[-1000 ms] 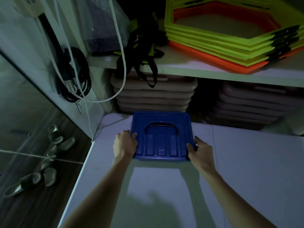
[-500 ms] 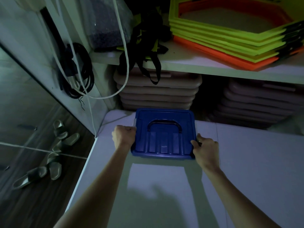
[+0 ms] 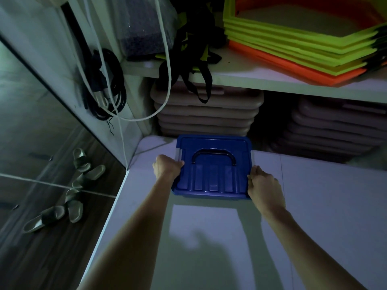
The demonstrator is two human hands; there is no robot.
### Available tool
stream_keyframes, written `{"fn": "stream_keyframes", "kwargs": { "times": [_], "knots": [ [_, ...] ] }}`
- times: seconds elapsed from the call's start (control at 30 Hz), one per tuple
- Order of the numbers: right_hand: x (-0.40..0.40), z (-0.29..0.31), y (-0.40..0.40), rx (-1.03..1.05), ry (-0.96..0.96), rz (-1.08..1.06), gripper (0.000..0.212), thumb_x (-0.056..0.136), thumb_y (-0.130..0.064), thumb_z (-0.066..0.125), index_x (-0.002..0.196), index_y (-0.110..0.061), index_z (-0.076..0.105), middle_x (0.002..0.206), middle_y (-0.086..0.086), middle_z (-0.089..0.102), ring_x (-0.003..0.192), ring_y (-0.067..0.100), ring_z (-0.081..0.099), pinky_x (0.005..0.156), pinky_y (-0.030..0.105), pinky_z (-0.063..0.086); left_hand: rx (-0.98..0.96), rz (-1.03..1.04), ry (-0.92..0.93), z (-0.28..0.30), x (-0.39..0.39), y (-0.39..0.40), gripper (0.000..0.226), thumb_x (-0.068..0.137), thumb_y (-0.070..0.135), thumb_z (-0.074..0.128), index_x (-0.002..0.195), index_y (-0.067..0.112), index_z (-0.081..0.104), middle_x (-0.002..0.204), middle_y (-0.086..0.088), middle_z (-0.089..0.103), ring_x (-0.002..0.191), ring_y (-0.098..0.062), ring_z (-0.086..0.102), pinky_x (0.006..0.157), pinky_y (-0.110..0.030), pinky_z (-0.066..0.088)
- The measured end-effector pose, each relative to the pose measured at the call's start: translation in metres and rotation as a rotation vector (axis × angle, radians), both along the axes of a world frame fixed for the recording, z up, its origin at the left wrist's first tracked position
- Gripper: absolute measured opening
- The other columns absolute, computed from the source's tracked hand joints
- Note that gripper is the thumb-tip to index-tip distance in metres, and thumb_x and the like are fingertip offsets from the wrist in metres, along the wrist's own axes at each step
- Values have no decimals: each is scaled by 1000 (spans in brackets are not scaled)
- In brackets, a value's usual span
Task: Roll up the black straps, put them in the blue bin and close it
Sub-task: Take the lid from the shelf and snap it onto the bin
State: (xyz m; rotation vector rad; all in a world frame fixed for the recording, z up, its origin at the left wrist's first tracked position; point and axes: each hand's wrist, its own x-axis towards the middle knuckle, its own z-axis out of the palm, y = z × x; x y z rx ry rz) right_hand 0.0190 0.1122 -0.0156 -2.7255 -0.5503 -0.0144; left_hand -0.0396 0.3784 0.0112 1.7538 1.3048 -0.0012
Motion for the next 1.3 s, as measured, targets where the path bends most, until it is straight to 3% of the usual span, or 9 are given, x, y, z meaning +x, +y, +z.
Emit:
{"fn": "stream_keyframes", "kwargs": {
  "times": [0.1,0.17,0.27,0.4,0.5,0.63,0.97,1.13,1.3],
  "knots": [
    [11,9,-6,361,142,-144,30,90,-10,58,60,-11,59,59,2,65,53,16,60,56,27,47,34,-21,16,-2,-2,0,52,79,27,80,45,10,44,55,-7,56,63,-26,56,57,-29,43],
    [27,11,-11,657,414,-387,14,84,-25,66,73,-18,72,76,-2,74,72,16,70,74,32,58,72,-57,22,-2,-2,0,54,81,27,78,46,9,42,51,-4,50,56,-24,51,52,-27,38],
    [37,12,-10,783,790,-516,11,91,-23,64,90,-12,70,99,6,70,82,20,65,88,38,55,92,-79,32,-3,-2,0,53,81,30,78,49,9,42,54,-4,50,55,-22,52,45,-26,33],
    [39,24,-6,877,1014,-546,11,98,-14,58,89,-8,62,95,7,65,88,23,62,95,37,50,72,-92,51,-3,1,2,41,78,32,81,62,4,55,80,-15,69,79,-30,65,59,-31,43],
    [44,23,-3,718,965,-484,16,96,-17,61,89,-3,64,90,9,64,80,21,60,85,34,51,69,-100,76,-6,5,4,41,75,33,82,86,-3,68,97,-17,72,89,-32,68,62,-31,47],
    [45,16,10,286,755,-323,28,95,-30,59,95,-2,60,92,11,62,80,22,58,66,29,43,79,-113,79,-10,6,6,36,77,33,81,71,3,62,81,-13,70,84,-31,67,62,-31,47],
    [40,28,-42,319,565,-340,34,97,-22,55,68,-9,41,68,3,46,63,16,46,53,25,33,206,-315,30,6,29,-35,57,86,26,71,46,11,34,46,-3,39,46,-19,41,43,-28,28],
    [58,50,-114,408,480,-409,13,95,-10,52,100,-2,61,92,11,66,80,24,62,67,29,46,167,-440,-34,20,72,-108,45,84,10,60,47,12,36,48,-2,39,47,-18,40,51,-28,33],
    [79,60,-177,419,484,-438,17,95,-8,52,78,-6,52,77,7,58,77,25,55,62,30,42,115,-493,-72,25,101,-175,36,78,-2,53,47,10,41,50,-1,41,50,-18,41,57,-29,36]
  ]
}}
